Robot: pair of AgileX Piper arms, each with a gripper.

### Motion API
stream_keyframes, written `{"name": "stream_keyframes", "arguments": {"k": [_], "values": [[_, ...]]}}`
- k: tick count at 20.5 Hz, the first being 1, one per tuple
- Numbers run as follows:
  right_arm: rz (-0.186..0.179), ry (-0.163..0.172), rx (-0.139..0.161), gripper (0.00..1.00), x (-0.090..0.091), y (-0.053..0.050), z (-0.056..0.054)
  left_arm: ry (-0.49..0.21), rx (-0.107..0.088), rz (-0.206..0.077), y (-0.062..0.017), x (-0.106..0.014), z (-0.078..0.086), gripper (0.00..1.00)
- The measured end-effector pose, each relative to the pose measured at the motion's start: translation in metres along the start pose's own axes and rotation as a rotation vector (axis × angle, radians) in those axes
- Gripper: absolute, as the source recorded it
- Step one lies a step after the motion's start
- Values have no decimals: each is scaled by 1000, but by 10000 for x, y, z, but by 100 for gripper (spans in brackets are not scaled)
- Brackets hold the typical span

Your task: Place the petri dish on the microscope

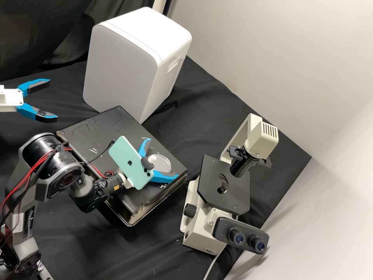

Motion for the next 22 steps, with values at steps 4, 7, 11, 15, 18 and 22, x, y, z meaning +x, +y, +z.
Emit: {"name": "stream_keyframes", "arguments": {"k": [4, 7, 11, 15, 18, 22], "values": [[0, 0, 0, 0, 0, 0, 0, -4, 0, -1, -1, -2, 6, 100], [0, 0, 0, 0, 0, 0, 0, -12, 0, -2, -4, -6, 18, 100], [0, 0, 0, 0, 0, 0, 0, -15, 0, -3, -5, -8, 22, 100], [0, 0, -4, 100, 0, 0, 0, -15, 0, -3, -5, -8, 22, 100], [-1, -1, -7, 0, 1, -3, 4, -15, 0, -3, -5, -8, 22, 100], [6, -1, -40, 0, 10, -25, 21, -15, 0, -3, -5, -8, 22, 100]]}}
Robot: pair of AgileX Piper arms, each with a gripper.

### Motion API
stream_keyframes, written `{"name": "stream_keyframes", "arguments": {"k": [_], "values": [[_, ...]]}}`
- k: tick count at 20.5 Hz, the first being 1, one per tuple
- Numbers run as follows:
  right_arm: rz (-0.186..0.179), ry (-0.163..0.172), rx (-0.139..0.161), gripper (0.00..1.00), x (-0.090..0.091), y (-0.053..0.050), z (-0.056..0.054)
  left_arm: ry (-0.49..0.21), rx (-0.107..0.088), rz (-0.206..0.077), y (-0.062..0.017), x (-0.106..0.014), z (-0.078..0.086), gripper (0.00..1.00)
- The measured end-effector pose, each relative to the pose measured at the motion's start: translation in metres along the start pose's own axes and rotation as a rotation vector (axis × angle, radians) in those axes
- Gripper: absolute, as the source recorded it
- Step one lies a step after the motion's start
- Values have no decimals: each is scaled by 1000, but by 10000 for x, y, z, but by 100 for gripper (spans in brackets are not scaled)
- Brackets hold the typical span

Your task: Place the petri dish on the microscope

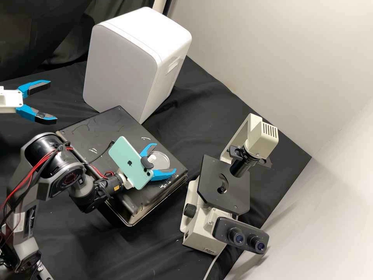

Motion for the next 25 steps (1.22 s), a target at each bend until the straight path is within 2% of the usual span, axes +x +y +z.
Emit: {"name": "stream_keyframes", "arguments": {"k": [6, 7, 9, 12, 14, 18, 25], "values": [[11, -1, -12, 0, 5, -24, 1, 0, 0, 0, 0, 0, 0, 100], [13, 1, -15, 100, 5, -22, -1, 4, 0, 1, 1, 2, -7, 100], [22, 2, -22, 100, 4, -23, -9, 5, 0, 1, 2, 3, -7, 100], [38, -1, -77, 100, 0, -48, -39, 14, 0, 4, 6, 9, -23, 100], [50, -6, -97, 100, -3, -56, -50, 20, -1, 5, 8, 12, -32, 100], [65, -21, -93, 100, -4, -44, -39, 7, 6, 8, 11, 13, -21, 100], [70, -27, -90, 100, -4, -38, -34, 13, 13, 2, -2, 22, -29, 100]]}}
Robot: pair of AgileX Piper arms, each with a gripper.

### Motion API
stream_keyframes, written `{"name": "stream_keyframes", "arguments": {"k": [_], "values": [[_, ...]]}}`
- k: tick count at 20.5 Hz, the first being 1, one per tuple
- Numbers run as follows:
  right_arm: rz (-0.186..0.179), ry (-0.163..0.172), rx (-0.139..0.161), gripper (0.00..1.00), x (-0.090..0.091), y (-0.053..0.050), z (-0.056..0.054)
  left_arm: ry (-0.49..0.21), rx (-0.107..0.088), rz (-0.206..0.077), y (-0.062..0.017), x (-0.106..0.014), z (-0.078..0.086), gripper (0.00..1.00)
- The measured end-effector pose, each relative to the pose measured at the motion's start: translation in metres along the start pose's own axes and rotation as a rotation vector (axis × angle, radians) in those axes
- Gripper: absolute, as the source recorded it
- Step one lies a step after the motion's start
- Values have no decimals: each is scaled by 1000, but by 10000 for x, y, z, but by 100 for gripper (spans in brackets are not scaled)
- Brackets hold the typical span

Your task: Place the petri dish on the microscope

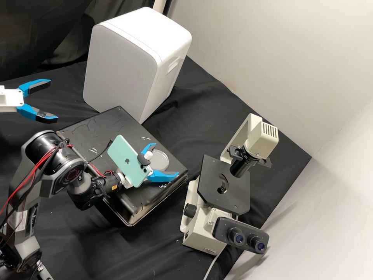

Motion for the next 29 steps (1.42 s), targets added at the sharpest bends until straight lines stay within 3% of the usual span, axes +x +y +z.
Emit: {"name": "stream_keyframes", "arguments": {"k": [10, 22, 29], "values": [[5, 6, 3, 100, -41, 35, -27, 0, 1, -2, -3, 1, 0, 100], [54, 94, 21, 100, -241, 241, -204, -19, 1, -6, -10, -10, 31, 100], [-11, 101, 14, 100, -218, 75, -224, -19, 1, -6, -10, -10, 31, 100]]}}
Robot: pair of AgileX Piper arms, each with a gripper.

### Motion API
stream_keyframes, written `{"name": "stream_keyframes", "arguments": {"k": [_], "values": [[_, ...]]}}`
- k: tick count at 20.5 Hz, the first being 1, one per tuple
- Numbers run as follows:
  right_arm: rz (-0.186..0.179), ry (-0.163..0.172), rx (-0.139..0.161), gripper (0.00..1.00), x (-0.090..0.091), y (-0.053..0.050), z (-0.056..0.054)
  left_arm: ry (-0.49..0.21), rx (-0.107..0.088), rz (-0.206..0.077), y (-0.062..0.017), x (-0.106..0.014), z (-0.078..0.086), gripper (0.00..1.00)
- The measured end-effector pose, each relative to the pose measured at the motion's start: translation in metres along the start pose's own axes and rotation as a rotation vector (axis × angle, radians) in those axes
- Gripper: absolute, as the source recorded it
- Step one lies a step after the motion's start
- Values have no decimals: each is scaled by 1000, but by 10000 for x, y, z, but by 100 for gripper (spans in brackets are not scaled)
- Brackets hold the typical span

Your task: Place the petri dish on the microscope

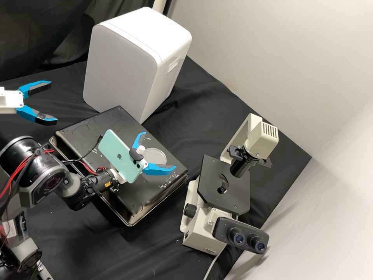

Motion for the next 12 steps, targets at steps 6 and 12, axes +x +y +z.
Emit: {"name": "stream_keyframes", "arguments": {"k": [6, 12], "values": [[-58, -47, -10, 100, 12, -204, 57, 0, 0, 0, 0, 0, 0, 100], [-67, -65, -10, 100, 1, -239, 87, 1, 3, -4, -8, 3, 1, 100]]}}
